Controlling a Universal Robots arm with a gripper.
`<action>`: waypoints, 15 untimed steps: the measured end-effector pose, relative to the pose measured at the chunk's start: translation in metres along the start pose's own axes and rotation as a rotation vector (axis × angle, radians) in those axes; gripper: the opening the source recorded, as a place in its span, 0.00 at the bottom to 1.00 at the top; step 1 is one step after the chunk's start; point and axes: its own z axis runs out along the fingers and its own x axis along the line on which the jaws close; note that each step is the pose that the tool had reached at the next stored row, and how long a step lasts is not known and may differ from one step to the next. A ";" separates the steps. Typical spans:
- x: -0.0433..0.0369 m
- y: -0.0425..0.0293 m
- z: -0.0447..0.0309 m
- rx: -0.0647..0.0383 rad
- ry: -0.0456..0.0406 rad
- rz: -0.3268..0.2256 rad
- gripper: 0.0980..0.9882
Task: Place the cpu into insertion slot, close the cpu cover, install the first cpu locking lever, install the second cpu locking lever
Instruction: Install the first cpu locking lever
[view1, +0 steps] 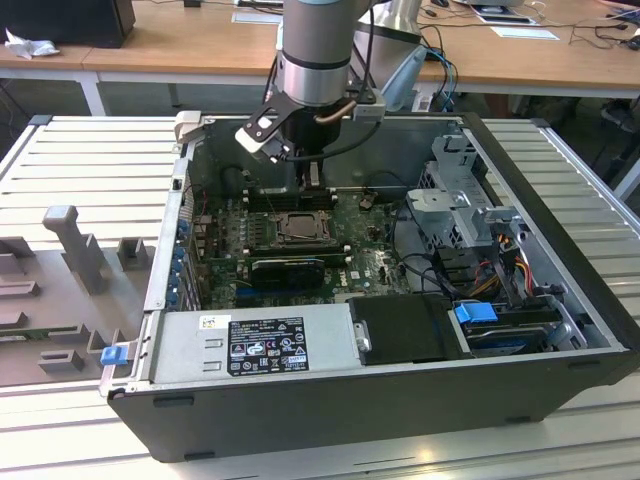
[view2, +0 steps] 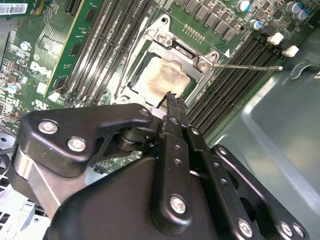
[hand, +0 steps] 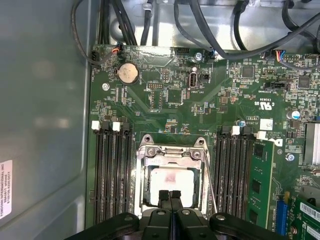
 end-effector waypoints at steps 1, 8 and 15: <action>0.0000 0.0000 -0.0004 0.000 -0.0004 0.000 0.01; 0.0001 -0.0001 -0.0044 0.000 -0.0004 0.000 0.01; 0.0002 -0.0001 -0.0068 0.000 -0.0002 0.000 0.01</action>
